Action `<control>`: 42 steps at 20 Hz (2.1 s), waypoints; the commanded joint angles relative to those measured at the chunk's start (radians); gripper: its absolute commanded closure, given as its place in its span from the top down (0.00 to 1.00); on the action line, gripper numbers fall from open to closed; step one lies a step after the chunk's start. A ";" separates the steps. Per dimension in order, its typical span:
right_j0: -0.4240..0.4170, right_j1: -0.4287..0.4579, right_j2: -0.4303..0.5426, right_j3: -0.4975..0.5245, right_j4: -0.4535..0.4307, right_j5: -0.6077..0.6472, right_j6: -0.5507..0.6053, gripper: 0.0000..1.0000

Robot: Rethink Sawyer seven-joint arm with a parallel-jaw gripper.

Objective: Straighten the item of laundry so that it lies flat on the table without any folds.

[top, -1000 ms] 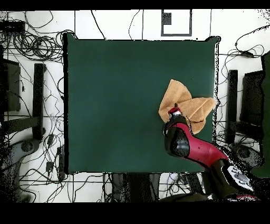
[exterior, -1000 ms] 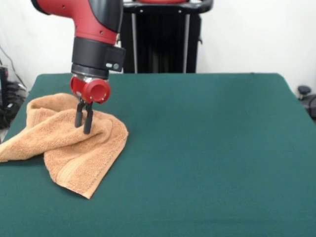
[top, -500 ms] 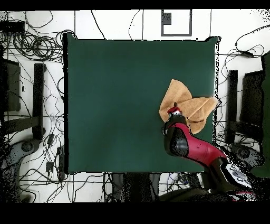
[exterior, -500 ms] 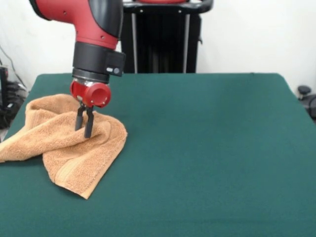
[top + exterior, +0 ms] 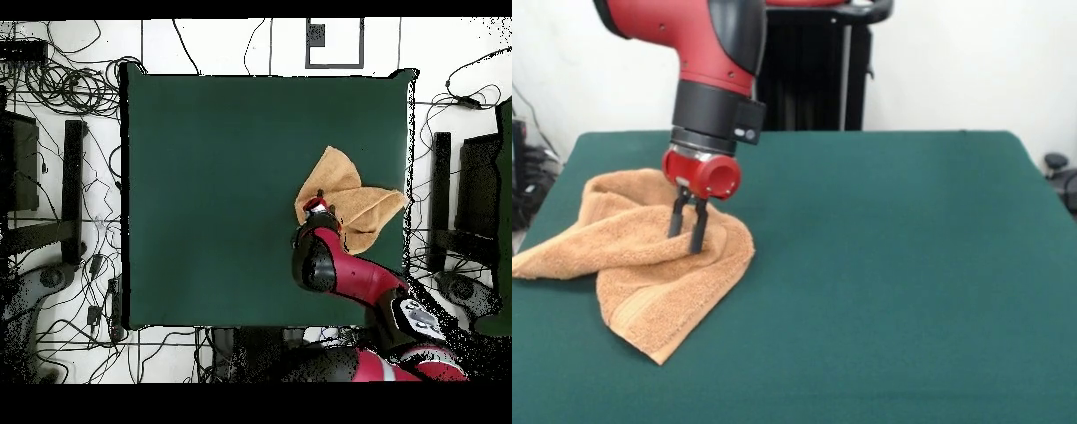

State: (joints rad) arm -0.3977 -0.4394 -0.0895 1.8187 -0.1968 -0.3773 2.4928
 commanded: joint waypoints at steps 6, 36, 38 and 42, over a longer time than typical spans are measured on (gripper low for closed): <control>0.075 0.040 0.028 -0.074 0.023 0.003 0.069 1.00; 0.266 0.177 0.040 -0.077 0.298 -0.078 0.170 1.00; 0.280 0.173 0.038 -0.069 0.324 -0.077 0.176 1.00; 0.290 0.170 0.043 -0.061 0.356 -0.073 0.183 1.00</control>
State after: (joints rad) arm -0.1805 -0.3340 -0.1889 1.7718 0.0892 -0.4539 2.4928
